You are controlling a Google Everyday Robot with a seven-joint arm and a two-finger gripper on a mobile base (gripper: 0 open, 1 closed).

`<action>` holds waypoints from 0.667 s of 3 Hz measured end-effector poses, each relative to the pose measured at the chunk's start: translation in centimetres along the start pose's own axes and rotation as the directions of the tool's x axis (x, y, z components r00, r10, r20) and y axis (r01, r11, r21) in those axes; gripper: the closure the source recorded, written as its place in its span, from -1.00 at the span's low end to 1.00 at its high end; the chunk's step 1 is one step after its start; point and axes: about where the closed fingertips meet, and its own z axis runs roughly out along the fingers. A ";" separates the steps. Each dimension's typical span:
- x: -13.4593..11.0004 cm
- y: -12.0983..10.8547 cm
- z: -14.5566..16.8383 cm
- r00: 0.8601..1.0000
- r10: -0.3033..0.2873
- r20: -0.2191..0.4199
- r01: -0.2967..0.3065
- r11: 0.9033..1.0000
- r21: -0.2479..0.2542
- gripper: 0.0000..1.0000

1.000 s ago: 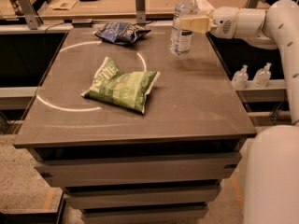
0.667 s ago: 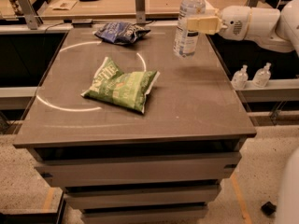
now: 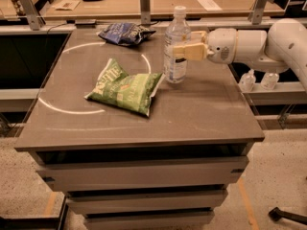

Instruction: Move blue plastic bottle near green rice chip bag

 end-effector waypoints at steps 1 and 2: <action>2.3 1.3 2.8 1.000 0.017 -0.021 -0.018 0.999 -0.037 1.00; 2.7 1.6 3.6 0.999 0.027 -0.021 -0.028 0.998 -0.054 1.00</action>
Offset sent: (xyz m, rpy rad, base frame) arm -0.0094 0.0634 -0.0448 0.0431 0.0813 0.1150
